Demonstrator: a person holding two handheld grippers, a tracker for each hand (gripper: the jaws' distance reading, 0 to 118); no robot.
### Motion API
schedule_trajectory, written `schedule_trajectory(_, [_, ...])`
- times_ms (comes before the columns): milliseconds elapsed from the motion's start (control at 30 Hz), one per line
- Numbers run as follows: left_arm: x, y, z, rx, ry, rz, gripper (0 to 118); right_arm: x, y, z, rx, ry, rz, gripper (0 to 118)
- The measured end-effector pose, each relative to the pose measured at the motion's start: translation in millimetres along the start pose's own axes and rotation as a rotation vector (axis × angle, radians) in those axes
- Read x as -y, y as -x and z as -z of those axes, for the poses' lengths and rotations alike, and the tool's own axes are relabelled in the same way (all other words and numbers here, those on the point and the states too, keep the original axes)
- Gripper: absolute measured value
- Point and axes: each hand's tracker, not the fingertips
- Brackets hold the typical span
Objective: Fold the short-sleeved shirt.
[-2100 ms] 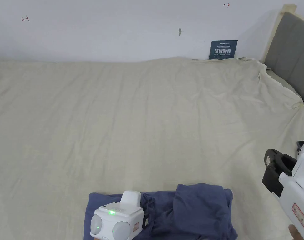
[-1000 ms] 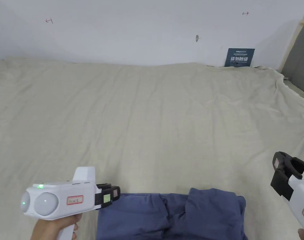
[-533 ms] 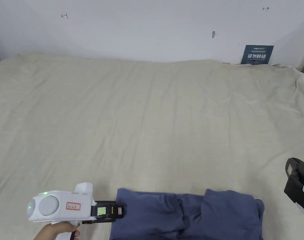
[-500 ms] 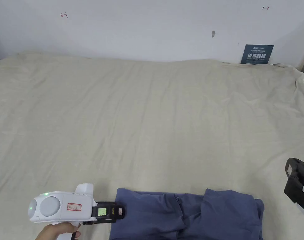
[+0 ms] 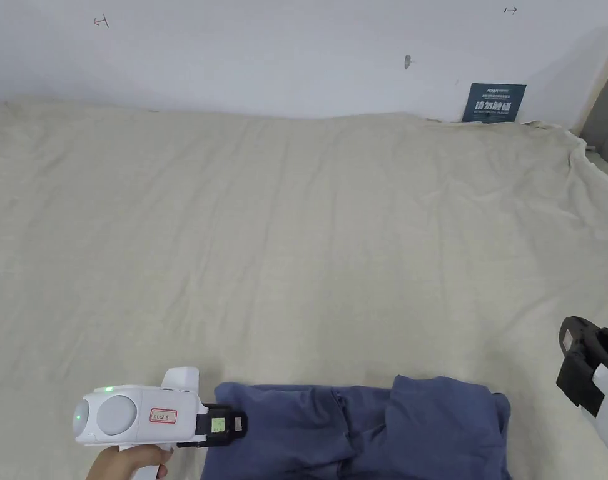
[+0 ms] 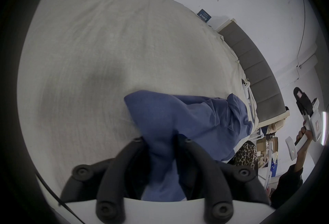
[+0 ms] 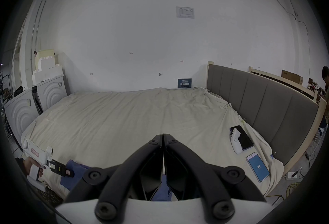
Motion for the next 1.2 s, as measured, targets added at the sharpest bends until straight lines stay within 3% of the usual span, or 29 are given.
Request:
schedule_trajectory(100, [0.3,-3.7,-5.5,-0.014,-0.013,-0.018,10,1.1,-4.3,1.1,-0.001,-0.002,0.002,0])
schedule_trajectory(267, [-5.2,-10.4,-29.2,-0.023,-0.031,0.021,6,1.0,-10.3,3.5,-0.001,-0.006,0.001,0])
schedule_trajectory(833, [-15.4,35.9,-137.5,-0.223,-0.101,-0.059,5,-0.9,-4.9,5.7,-0.048,-0.037,0.012,0])
schedule_trajectory(1067, [-36.5,-53.8,-126.9,-0.103,-0.07,-0.062,5,3.4,-4.4,7.2,-0.068,-0.037,0.026,0])
schedule_trajectory(1200, [-49.9,-112.4,-97.8,-0.05,-0.018,0.052,5,3.6,-5.4,5.0,-0.075,-0.038,0.027,0])
